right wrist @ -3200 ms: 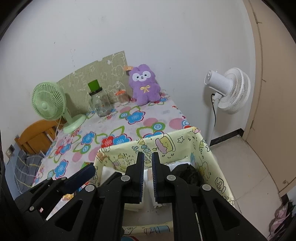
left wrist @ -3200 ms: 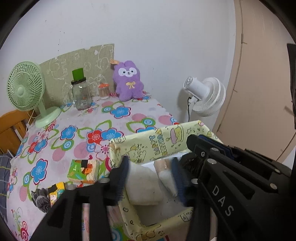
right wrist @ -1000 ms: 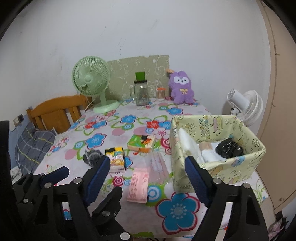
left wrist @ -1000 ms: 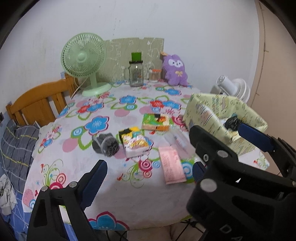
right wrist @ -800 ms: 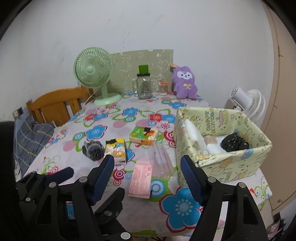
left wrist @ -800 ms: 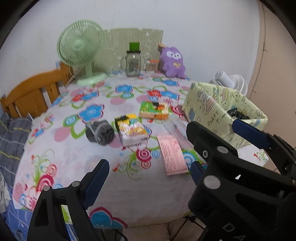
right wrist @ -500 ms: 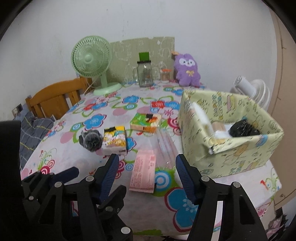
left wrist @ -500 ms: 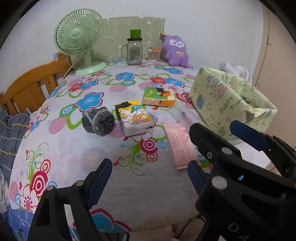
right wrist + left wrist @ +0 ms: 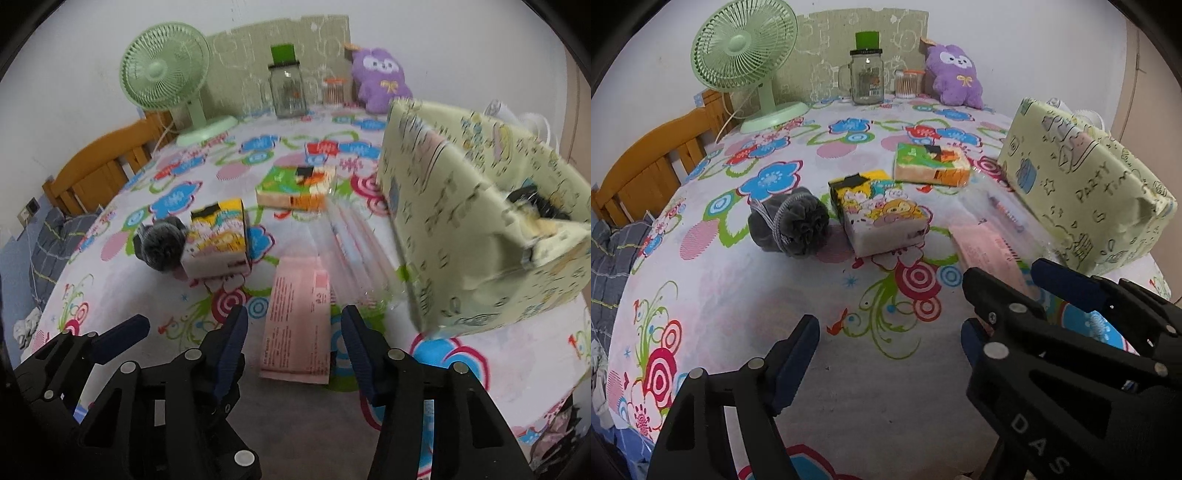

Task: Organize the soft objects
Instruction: 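Grasp the pink paper packet with the right gripper while the left gripper grasps the grey knitted pouch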

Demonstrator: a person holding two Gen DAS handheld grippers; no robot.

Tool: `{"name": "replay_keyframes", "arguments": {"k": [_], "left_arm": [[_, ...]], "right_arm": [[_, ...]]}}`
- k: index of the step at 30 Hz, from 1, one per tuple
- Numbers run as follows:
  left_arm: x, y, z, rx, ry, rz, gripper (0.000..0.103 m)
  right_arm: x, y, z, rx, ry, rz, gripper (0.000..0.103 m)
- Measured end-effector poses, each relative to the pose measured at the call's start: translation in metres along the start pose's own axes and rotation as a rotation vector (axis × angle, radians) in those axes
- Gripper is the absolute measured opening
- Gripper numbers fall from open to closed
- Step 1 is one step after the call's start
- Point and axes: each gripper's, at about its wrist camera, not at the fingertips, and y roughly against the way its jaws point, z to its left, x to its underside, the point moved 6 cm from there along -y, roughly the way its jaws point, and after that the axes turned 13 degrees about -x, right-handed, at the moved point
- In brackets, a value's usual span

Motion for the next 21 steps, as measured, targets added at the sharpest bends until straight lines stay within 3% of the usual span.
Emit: {"name": "replay_keyframes", "arguments": {"k": [6,21], "left_arm": [[-0.002,-0.002,0.000,0.003,-0.004,-0.006,0.082],[-0.024,0.008,0.023,-0.025,0.038,-0.039,0.081]], "right_arm": [[-0.004,-0.007,0.000,0.012,0.000,0.009,0.043],[-0.029,0.003,0.023,-0.048,0.032,-0.035,0.040]]}}
